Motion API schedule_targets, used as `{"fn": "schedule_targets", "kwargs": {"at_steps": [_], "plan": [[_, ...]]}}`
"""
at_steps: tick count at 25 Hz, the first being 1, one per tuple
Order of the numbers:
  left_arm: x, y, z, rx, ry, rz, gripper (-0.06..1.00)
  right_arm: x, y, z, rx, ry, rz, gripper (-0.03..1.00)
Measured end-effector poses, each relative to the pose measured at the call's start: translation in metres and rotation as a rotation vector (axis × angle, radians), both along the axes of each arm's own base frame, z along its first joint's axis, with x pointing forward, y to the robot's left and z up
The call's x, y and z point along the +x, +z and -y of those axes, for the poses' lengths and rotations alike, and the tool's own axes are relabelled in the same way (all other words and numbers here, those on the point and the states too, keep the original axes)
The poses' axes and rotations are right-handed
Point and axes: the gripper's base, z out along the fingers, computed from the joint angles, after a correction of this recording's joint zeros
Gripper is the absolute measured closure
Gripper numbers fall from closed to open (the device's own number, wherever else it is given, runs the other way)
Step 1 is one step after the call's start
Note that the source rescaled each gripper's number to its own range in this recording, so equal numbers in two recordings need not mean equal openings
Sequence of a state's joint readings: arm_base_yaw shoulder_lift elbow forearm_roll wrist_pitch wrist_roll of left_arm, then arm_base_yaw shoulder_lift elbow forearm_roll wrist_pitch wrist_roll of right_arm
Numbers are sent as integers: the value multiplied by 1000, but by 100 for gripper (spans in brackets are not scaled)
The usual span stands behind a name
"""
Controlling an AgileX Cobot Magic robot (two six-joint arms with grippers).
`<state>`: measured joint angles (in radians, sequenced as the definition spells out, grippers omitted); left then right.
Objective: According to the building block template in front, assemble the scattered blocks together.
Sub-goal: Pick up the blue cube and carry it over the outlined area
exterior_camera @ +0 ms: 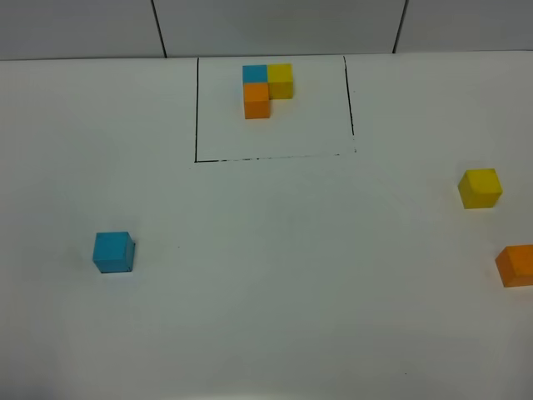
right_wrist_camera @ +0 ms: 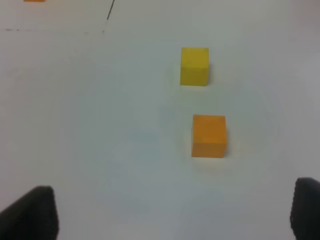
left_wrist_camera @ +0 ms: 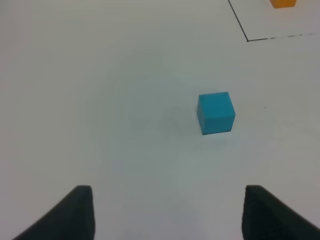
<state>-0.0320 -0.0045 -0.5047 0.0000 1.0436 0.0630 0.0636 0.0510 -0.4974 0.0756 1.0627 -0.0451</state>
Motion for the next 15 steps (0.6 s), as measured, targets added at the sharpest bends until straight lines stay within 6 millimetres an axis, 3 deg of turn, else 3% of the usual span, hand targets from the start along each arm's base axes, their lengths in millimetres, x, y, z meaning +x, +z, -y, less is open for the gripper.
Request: {"fn": "schedule_targets", "kwargs": {"at_steps": [15], "plan": [[0, 0, 0, 0, 0, 0, 55, 0, 0, 0, -2, 0, 0, 7]]}}
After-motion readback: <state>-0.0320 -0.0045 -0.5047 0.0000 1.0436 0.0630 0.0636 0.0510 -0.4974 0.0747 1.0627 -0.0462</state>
